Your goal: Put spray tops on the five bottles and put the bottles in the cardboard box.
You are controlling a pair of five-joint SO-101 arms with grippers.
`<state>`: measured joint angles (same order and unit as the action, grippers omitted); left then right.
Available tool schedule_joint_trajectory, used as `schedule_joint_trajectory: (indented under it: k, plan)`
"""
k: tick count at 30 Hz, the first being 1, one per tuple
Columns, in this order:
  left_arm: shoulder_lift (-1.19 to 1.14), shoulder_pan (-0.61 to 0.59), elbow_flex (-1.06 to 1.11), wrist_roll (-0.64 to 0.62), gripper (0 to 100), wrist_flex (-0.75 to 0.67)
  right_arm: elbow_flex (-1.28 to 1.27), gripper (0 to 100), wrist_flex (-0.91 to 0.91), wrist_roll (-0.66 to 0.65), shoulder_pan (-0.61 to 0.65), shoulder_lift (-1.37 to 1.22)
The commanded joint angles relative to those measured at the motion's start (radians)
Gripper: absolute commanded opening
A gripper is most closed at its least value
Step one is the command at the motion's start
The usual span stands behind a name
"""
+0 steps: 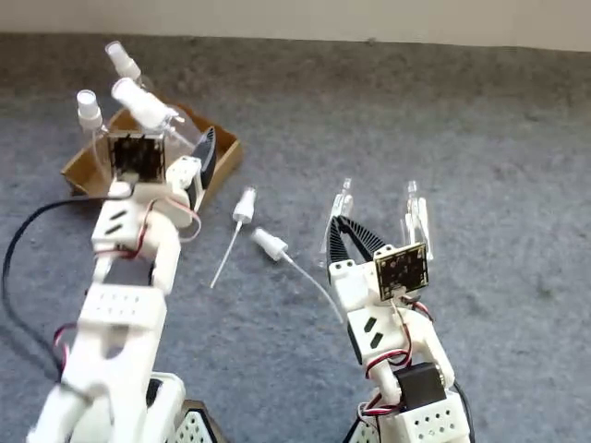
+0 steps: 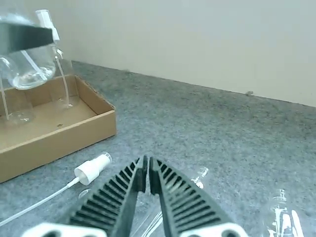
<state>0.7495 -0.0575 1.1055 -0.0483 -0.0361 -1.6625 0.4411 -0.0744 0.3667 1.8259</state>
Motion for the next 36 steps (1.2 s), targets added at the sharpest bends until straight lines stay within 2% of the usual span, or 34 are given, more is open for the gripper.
schedule_joint_trajectory:
  k: [1, 9, 18, 24, 36]
  plan:
    - [-0.257, -0.028, -0.15, 0.012, 14, -0.143, -0.12, 0.5, -0.018, -0.009, -0.015, 0.012]
    - [-0.688, -0.108, -0.43, 0.012, 14, -0.187, -0.12, 0.5, -0.018, -0.009, -0.015, 0.012]
    - [-1.064, -0.108, -0.665, 0.014, 14, -0.288, -0.12, 0.5, -0.018, -0.009, -0.015, 0.01]
    - [-1.185, -0.108, -0.763, 0.014, 14, -0.29, -0.12, 0.5, -0.018, -0.009, -0.015, 0.008]
    - [-1.233, -0.099, -0.794, 0.014, 14, -0.29, -0.12, 0.5, -0.018, -0.009, -0.015, 0.008]
